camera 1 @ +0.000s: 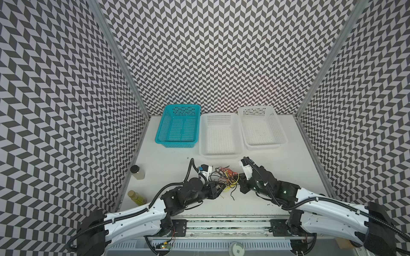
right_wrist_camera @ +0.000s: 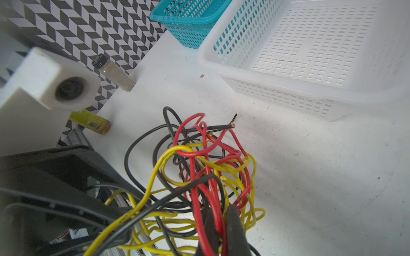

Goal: Untangle the cables

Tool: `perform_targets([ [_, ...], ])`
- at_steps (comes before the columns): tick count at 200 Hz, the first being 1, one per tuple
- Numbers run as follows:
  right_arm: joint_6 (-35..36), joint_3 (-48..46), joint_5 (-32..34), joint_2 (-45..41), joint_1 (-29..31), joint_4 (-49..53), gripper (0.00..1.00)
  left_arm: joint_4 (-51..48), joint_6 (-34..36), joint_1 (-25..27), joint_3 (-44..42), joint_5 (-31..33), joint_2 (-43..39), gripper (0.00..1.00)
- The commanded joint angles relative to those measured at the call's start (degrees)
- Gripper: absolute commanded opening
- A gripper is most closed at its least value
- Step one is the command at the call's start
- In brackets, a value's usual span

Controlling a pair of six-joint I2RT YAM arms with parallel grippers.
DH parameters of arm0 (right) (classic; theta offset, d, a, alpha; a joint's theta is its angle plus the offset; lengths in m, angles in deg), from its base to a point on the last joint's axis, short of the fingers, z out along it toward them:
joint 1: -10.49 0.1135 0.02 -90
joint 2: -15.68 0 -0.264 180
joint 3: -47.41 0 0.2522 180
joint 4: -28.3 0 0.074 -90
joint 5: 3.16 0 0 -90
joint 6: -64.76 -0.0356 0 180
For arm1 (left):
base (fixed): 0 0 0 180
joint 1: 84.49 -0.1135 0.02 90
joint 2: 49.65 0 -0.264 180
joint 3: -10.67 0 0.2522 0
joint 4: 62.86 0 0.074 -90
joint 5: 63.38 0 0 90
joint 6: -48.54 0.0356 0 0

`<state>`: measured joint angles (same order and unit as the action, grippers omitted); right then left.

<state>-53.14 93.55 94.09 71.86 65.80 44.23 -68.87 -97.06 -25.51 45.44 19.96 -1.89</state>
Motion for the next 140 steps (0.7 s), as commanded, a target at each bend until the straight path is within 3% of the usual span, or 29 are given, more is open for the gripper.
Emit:
perform_targets([
  [1,-0.62,-0.04,2.99,-3.03,0.27,-0.71,0.00,-4.04,1.14,0.22,1.83,1.98,-0.13,0.17],
  [26,-1.26,-0.40,8.76,-5.94,0.15,4.09,0.00,-7.31,1.75,0.17,2.25,3.40,-0.46,0.00],
  [48,-2.26,-1.61,11.85,-8.21,-0.28,7.01,0.06,-10.20,1.81,0.08,2.45,5.61,-1.39,0.00],
  [71,-2.37,-1.20,12.07,-9.61,-1.07,10.66,0.08,-12.50,2.06,-0.31,3.08,7.04,-2.24,0.00],
  [88,-1.46,-1.29,11.65,-10.08,-1.50,12.37,0.16,-15.15,2.98,-0.80,4.62,7.58,-2.27,0.00],
  [104,-2.17,1.00,11.85,-8.83,-1.78,17.29,0.17,-17.15,4.10,-0.88,6.42,7.76,-1.61,0.00],
  [140,-1.18,1.66,7.64,-11.99,-1.79,16.46,0.51,-16.30,6.90,-0.89,9.34,4.91,1.23,0.00],
])
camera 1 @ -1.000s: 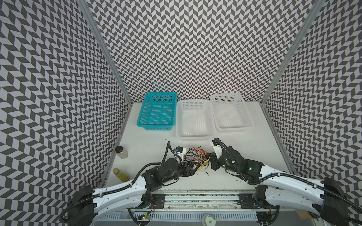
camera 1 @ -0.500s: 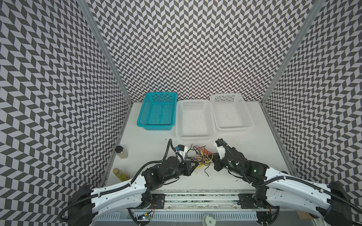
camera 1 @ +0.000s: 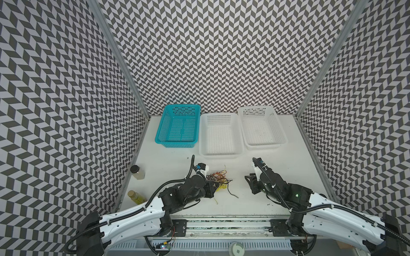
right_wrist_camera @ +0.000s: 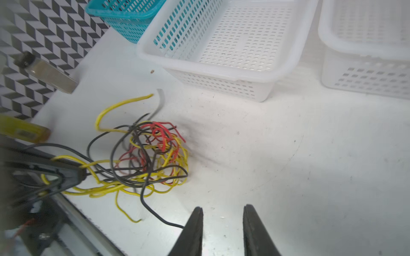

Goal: Untangle the cables

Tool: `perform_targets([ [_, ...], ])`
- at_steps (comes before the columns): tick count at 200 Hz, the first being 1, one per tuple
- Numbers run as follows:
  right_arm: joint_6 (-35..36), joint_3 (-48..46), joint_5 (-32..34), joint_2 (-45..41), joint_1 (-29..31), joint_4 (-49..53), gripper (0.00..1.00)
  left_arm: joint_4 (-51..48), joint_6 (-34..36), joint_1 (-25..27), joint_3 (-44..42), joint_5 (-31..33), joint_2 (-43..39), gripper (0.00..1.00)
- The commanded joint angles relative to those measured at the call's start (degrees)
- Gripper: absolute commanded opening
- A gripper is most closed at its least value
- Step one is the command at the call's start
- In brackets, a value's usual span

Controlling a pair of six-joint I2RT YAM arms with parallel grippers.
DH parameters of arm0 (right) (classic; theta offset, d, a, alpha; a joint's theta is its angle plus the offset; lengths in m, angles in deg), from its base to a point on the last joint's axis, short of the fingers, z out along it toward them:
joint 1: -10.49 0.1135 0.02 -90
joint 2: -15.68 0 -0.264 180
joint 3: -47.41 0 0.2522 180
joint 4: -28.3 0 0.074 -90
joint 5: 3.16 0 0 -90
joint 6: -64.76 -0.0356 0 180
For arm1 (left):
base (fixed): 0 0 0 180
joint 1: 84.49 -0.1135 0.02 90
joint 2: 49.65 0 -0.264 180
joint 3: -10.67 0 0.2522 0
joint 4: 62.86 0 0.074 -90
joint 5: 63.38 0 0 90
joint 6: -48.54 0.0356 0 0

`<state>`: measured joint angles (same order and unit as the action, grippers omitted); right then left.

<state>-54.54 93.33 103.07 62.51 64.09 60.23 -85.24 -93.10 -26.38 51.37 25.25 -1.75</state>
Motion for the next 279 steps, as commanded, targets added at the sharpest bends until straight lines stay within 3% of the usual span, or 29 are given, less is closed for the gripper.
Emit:
perform_targets([
  [1,0.22,1.95,-1.49,-2.72,-0.13,0.46,0.52,0.22,2.99,-0.01,3.44,-0.47,1.16,0.00],
  [18,-0.77,3.56,-2.57,-3.48,-0.12,0.99,0.60,1.09,4.38,-0.01,4.80,-2.32,3.17,0.00],
  [64,-3.54,9.40,-15.39,3.33,-0.02,-1.00,0.60,-2.10,10.70,0.08,11.36,-6.75,9.04,0.00],
  [102,-5.33,9.59,-17.55,8.37,-0.02,-4.66,0.56,-0.68,11.30,0.43,11.98,-8.14,9.39,0.00],
  [160,-6.75,4.08,-9.10,12.03,0.01,-10.58,0.51,1.55,12.28,1.53,11.45,-9.99,7.14,0.00],
  [198,-6.34,4.12,-9.18,14.38,0.04,-11.29,0.49,1.69,13.69,2.67,12.29,-10.10,6.44,0.00],
  [220,-8.00,1.72,-5.96,15.34,0.08,-13.81,0.39,1.86,14.19,3.00,12.69,-10.49,5.62,0.00],
  [256,-10.36,1.18,0.99,14.82,-0.05,-8.31,0.19,-0.57,15.07,3.33,13.52,-8.53,1.90,0.00],
  [279,-10.49,-0.65,5.75,12.30,-0.08,-6.79,0.11,-3.70,16.10,3.33,14.31,-6.65,-0.44,0.00],
])
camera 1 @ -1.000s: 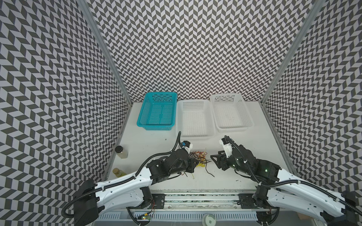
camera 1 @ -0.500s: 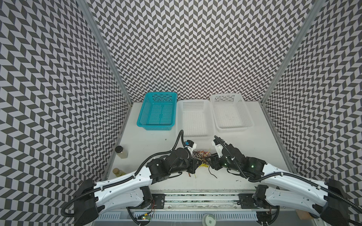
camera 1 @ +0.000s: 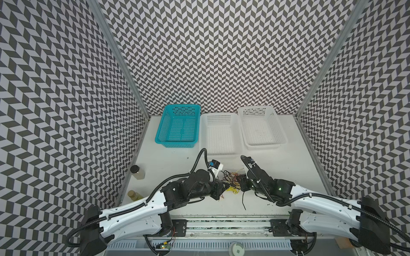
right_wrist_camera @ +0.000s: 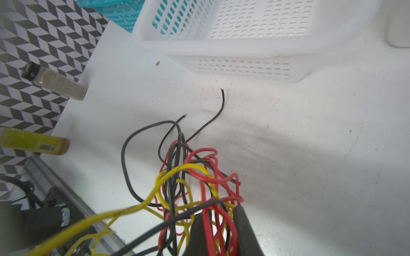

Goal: Untangle the cables

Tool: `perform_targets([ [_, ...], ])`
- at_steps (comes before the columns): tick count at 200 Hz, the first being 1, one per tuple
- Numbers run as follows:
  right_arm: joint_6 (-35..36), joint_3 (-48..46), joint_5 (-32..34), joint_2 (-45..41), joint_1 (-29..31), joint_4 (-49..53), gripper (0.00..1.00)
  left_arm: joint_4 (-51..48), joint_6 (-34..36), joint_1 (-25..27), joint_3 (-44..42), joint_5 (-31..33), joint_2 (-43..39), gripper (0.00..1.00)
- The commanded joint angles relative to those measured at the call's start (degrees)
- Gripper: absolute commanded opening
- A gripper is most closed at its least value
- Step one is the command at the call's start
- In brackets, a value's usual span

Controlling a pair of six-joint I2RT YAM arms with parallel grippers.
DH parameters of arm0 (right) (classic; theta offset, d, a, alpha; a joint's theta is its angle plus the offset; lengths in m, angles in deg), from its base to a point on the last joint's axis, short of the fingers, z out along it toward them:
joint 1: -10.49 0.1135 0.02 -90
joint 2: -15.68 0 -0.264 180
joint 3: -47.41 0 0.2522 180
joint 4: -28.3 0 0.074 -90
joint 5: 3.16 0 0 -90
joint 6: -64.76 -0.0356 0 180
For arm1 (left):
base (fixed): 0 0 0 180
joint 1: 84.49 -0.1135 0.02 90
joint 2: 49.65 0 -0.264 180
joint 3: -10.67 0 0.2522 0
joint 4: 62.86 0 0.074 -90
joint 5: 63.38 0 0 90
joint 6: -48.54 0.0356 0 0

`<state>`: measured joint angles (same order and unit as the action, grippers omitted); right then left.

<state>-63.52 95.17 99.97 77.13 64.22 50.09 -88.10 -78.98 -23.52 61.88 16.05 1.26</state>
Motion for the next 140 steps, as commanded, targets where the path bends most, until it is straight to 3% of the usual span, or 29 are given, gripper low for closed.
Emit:
perform_targets([
  [1,-1.52,-2.60,9.12,-2.49,-0.25,3.37,0.11,-1.00,2.04,0.42,3.82,2.65,-3.54,0.00],
  [25,-1.60,-4.04,10.16,-5.64,-2.84,6.15,0.09,-4.57,3.04,0.42,4.81,4.88,-5.72,0.00],
  [60,-1.75,-5.75,1.68,-7.99,-12.79,9.92,0.09,-7.83,3.76,0.38,5.09,7.26,-7.58,0.00],
  [103,2.64,-2.25,1.33,-9.73,-13.57,15.32,0.24,-9.25,3.50,0.29,5.23,8.36,-6.76,0.00],
  [140,7.37,-0.93,-4.80,-8.21,-14.89,15.13,0.48,-10.09,3.46,0.25,6.91,8.37,-6.69,0.00],
])
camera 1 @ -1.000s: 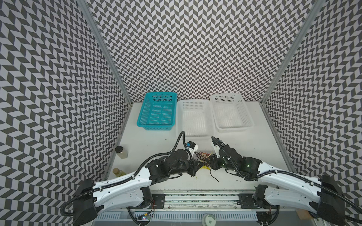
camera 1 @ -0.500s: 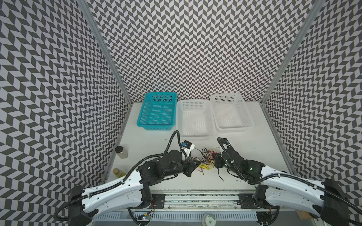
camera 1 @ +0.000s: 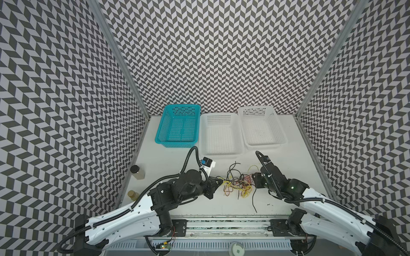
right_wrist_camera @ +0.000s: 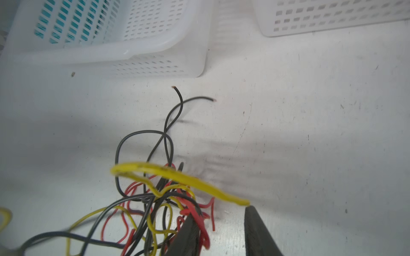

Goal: Untangle the cables

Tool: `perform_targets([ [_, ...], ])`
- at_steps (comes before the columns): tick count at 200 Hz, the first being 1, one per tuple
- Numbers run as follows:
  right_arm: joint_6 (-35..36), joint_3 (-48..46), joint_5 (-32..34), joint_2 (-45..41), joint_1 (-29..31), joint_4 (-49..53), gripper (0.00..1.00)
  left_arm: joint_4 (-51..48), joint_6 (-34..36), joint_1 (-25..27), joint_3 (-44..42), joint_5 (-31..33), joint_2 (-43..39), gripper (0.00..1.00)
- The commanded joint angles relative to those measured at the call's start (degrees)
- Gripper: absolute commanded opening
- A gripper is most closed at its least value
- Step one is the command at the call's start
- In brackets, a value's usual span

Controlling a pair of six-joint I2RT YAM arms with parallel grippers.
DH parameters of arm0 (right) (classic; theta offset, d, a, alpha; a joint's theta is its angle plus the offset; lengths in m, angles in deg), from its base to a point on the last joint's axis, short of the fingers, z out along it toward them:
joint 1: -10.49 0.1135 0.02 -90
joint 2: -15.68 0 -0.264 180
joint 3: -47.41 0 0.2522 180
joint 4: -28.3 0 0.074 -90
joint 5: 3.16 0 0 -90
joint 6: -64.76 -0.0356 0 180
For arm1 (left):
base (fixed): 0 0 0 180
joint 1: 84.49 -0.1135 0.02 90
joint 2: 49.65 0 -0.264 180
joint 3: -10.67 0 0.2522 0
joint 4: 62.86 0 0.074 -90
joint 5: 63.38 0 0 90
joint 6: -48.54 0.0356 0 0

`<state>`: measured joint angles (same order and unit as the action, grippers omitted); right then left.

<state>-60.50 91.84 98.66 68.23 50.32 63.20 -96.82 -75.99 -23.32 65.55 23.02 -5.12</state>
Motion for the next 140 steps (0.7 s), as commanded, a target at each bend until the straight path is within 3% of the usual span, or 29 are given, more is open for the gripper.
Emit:
perform_targets([
  [1,4.65,2.56,-3.83,0.70,-0.99,2.12,0.48,-1.39,0.49,0.07,3.25,1.40,-0.27,0.00],
  [41,12.73,5.47,-16.21,-1.06,-0.94,-0.48,0.62,-2.02,-0.19,-0.40,4.01,-0.27,3.58,0.00],
  [96,19.01,4.49,-25.47,-6.35,2.76,-6.73,0.64,-4.26,-0.94,-3.02,5.54,-0.74,9.02,0.00],
  [140,23.41,3.03,-23.46,-3.16,10.61,-12.81,0.64,-2.62,-0.91,-4.64,5.50,-3.92,9.99,0.05],
])
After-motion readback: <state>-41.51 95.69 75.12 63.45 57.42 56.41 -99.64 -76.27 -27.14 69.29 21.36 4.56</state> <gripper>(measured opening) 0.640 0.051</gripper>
